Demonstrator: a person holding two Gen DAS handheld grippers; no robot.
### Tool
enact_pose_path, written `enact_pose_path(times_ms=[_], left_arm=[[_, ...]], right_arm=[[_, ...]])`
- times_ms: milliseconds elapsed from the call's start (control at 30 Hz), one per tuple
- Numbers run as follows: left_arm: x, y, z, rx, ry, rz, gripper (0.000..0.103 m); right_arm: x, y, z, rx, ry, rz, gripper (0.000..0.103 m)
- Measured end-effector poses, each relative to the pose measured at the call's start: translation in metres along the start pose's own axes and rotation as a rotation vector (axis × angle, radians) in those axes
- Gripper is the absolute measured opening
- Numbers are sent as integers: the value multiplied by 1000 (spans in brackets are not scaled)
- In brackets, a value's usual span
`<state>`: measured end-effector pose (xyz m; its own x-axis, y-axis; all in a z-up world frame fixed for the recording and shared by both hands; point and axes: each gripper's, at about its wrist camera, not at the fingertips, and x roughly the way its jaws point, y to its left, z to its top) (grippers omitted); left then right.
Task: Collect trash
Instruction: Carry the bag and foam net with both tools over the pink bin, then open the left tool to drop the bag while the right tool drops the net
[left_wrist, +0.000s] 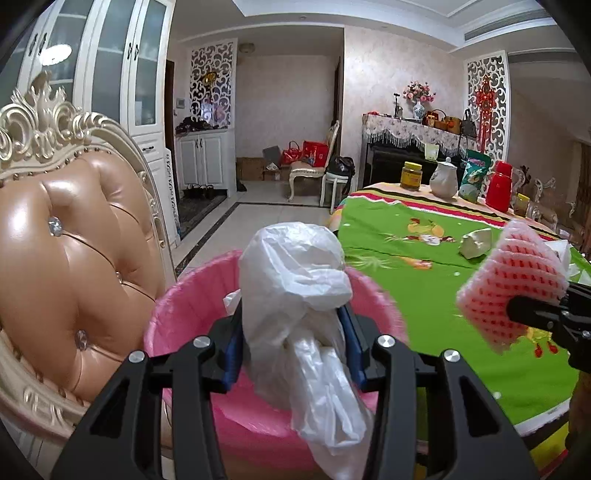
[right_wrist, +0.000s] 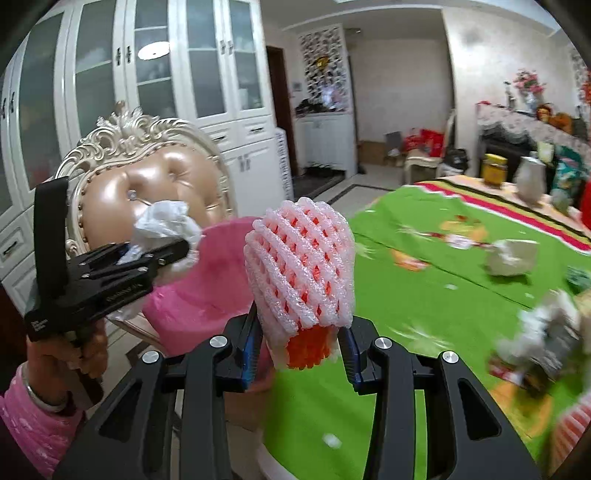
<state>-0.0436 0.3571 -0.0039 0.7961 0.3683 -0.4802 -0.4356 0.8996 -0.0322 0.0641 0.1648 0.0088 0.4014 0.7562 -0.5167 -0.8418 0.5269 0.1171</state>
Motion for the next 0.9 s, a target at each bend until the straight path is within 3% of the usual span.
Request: enact_pose_path(times_ms=[167,267,333,367,433,500,600,667,833,900], left_arm=[[32,35,4,-51,56,-24,45],[44,51,5,-66,70,-21,50],[47,57,3,-79,73,18,62],[44,62,3,-95,62,33,65],[34,65,2,-109,41,37,82],[21,63,1,-100,12,64,89],[3,51,-2,-55,-19,123,99],[-7,43,-5,-47,-38,140,98],[-26,3,-10,-28,-50,87,98],[-29,-21,-10,-9,-41,31,98]], right_arm=[[45,25,15,-33,24,58,40],[71,35,21,-41,45,77,45],[82,37,23,-33,53,94,64],[84,36,22,-25,53,91,65],[82,32,22,-1,45,108,69],[73,29,20,8,32,104,76],[50,23,16,15,0,93,77],[33,20,10,13,-13,61,80],[-16,0,-9,-5,-51,-45,84],[-38,-17,-19,15,-64,-98,84]])
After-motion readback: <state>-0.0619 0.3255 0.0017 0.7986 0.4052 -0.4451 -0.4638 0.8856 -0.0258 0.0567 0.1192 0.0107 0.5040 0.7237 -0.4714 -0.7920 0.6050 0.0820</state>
